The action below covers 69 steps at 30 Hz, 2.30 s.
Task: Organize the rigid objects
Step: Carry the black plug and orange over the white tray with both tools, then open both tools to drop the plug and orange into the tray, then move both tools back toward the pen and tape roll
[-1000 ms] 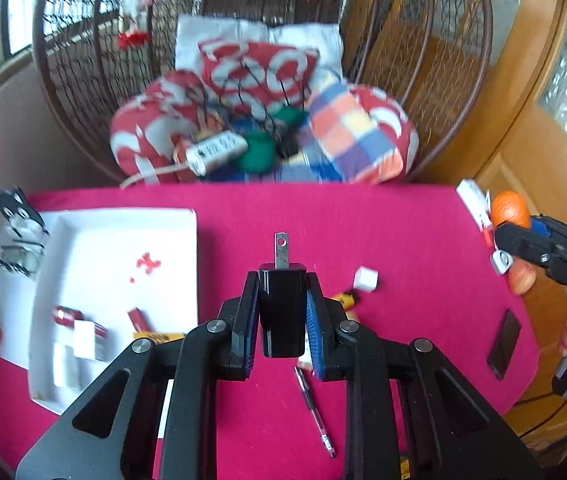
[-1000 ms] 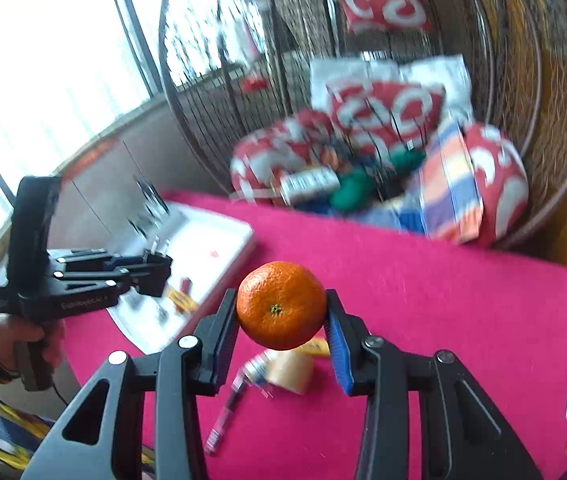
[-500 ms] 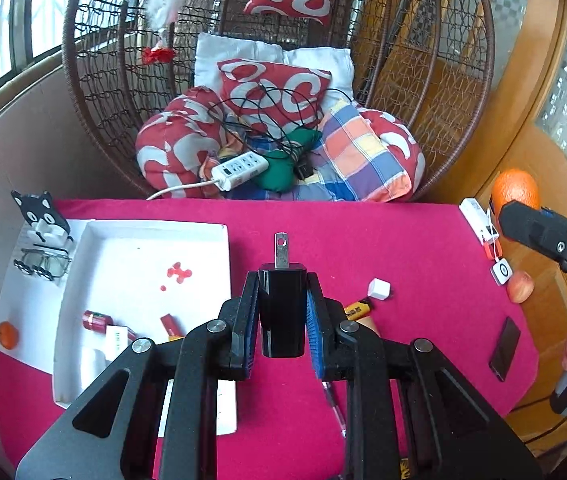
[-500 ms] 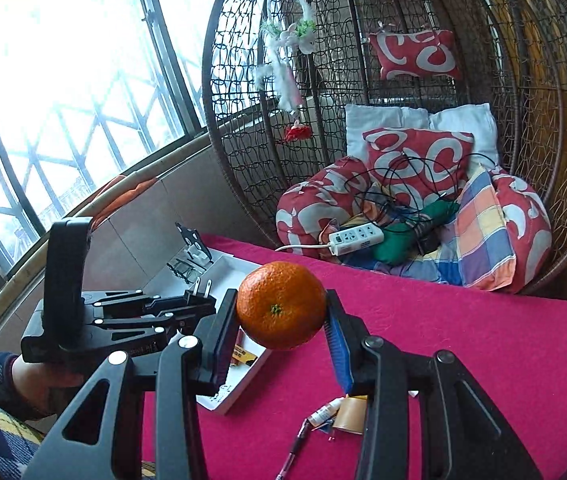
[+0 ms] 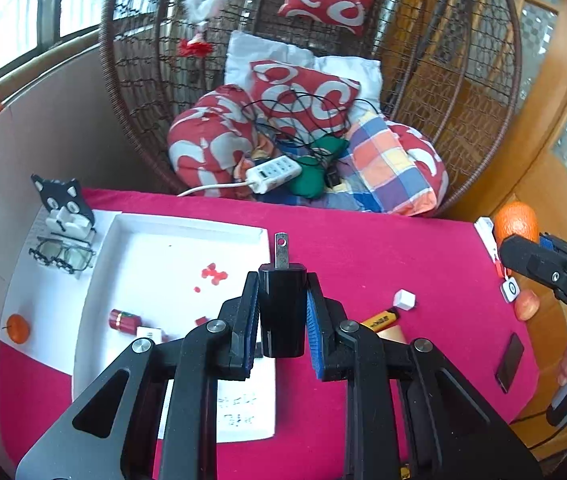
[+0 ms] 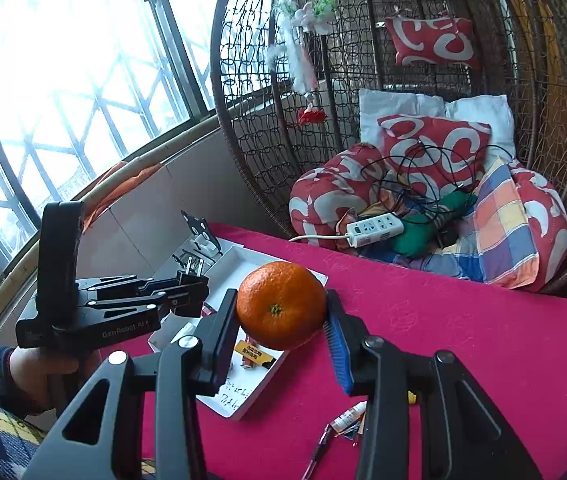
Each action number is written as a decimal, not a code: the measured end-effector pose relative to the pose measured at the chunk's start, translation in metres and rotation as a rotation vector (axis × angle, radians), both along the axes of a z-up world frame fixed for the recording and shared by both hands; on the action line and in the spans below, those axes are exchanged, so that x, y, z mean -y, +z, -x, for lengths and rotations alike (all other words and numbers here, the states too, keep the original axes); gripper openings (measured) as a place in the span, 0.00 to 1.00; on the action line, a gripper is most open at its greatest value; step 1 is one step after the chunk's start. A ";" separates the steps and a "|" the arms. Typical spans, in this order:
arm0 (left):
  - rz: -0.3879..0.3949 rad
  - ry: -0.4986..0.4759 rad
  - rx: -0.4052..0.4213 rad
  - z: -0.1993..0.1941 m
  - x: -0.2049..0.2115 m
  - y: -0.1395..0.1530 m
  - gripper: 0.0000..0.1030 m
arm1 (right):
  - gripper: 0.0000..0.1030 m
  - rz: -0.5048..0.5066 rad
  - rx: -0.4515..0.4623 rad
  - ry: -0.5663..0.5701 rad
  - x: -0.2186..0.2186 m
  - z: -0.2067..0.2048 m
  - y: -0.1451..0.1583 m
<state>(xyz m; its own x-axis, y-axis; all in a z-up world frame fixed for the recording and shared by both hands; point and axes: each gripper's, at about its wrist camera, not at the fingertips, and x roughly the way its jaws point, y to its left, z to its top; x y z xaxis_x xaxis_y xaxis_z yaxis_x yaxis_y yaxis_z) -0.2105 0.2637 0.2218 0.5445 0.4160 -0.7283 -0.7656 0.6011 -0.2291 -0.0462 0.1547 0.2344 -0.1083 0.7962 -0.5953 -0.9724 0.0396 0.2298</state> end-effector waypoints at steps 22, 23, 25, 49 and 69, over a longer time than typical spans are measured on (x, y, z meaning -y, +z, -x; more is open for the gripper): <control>0.049 0.171 -0.056 0.093 -0.074 -0.035 0.20 | 0.40 0.174 0.011 0.129 -0.098 0.062 -0.048; 0.059 0.174 -0.064 0.094 -0.077 -0.040 0.20 | 0.40 0.190 0.018 0.131 -0.102 0.065 -0.053; 0.100 0.172 -0.075 0.099 -0.086 -0.055 0.20 | 0.40 0.234 0.026 0.133 -0.112 0.071 -0.067; 0.267 0.067 -0.270 0.062 -0.136 -0.161 0.20 | 0.65 0.501 0.193 0.238 -0.135 0.167 -0.180; 0.163 0.121 -0.279 0.053 -0.114 -0.134 1.00 | 1.00 0.380 0.087 0.046 -0.101 0.110 -0.147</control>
